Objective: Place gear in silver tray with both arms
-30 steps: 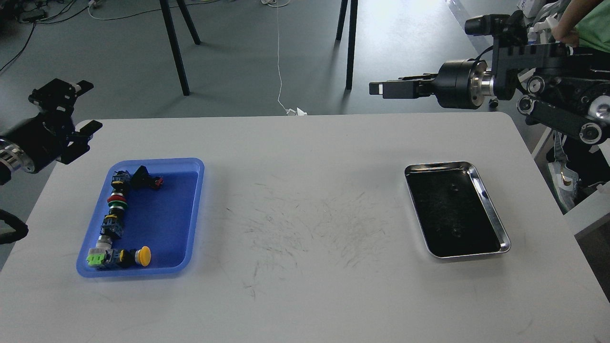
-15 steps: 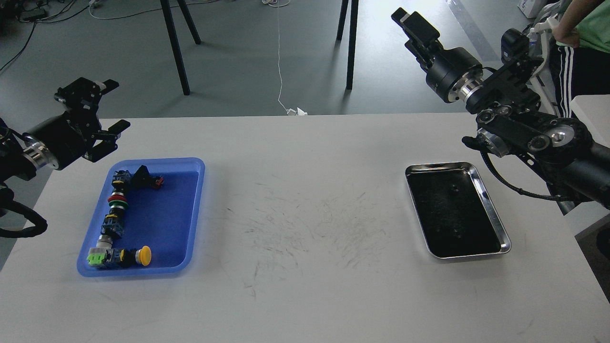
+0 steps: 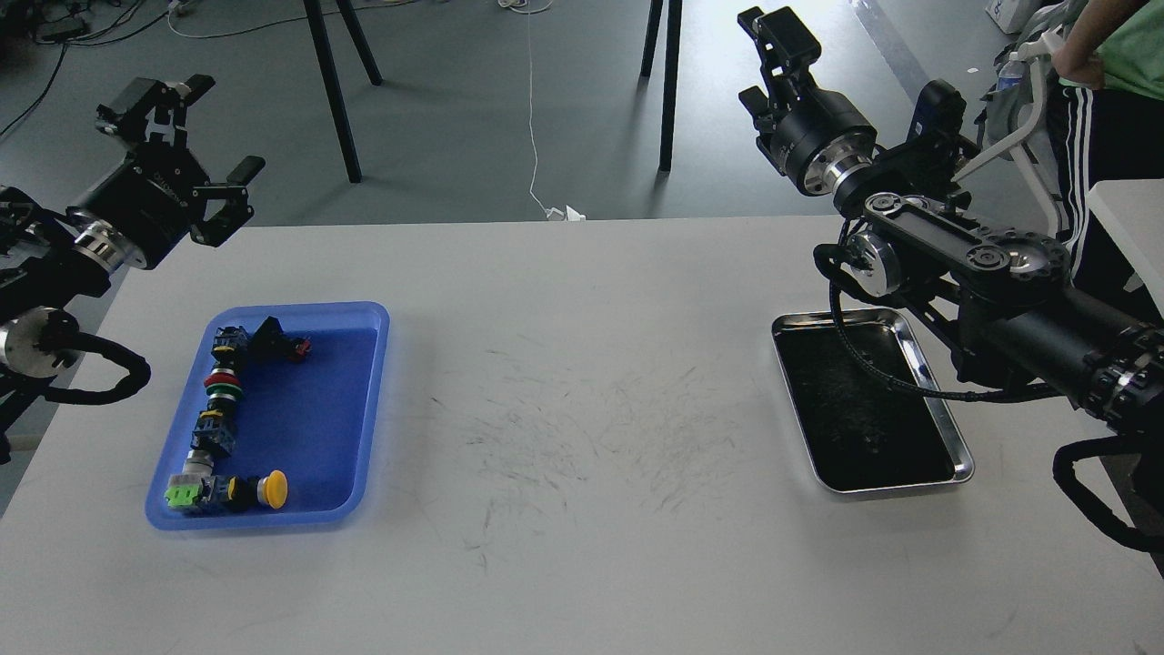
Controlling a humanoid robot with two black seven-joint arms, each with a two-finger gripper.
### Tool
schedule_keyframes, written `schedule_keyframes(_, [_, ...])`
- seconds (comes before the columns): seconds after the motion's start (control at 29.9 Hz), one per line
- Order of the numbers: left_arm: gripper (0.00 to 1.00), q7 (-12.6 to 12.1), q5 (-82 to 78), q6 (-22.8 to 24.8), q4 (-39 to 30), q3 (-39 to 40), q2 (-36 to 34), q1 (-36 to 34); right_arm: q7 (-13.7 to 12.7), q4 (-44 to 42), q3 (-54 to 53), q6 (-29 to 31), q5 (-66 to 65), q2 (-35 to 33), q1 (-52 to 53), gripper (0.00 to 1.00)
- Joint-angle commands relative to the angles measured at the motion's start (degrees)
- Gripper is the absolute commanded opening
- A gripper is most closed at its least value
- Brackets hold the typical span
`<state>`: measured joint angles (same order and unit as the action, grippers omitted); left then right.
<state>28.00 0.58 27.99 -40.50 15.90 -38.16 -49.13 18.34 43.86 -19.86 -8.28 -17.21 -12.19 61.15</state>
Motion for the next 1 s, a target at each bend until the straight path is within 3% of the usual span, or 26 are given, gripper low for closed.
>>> schedule_keyframes(0.0, [0.99, 0.0, 0.2, 0.0, 0.9, 0.1, 1.2, -0.3, -0.1, -1.1, -1.1, 0.0, 4.7, 1.0, -0.7, 0.96])
schedule_keyframes(0.13, [0.99, 0.0, 0.4, 0.0, 1.2, 0.4, 1.4, -0.7, -0.1, -1.2, -1.9, 0.2, 6.6, 1.7, -2.0, 0.99])
schedule_keyframes(0.23, [0.99, -3.2, 1.2, 0.0, 1.5, 1.7, 2.5, -0.8, -0.1, -1.4, -4.7, 0.4, 12.7, 3.0, -4.1, 0.99])
schedule_keyframes(0.4, [0.99, -4.9, 2.1, 0.0, 2.0, 4.8, 3.6, -0.2, -0.9, -1.8, -5.5, 1.3, 19.1, 3.0, -4.5, 0.99])
schedule_keyframes(0.6, [0.99, -8.6, 5.2, 0.0, 5.6, 5.3, 6.8, 0.2, -7.4, -1.7, -5.9, 5.4, 20.4, 2.5, -5.7, 0.99])
schedule_keyframes(0.7, [0.99, -11.3, 6.5, 0.0, 6.9, 5.5, 7.0, 0.3, -7.5, -1.4, -5.8, 6.5, 20.6, 2.5, -5.8, 0.99])
schedule_keyframes(0.97, [0.99, -12.0, 6.9, 0.0, 8.6, 4.4, 7.4, 0.4, -7.4, -1.6, -5.8, 6.9, 20.5, 2.5, -5.7, 0.99])
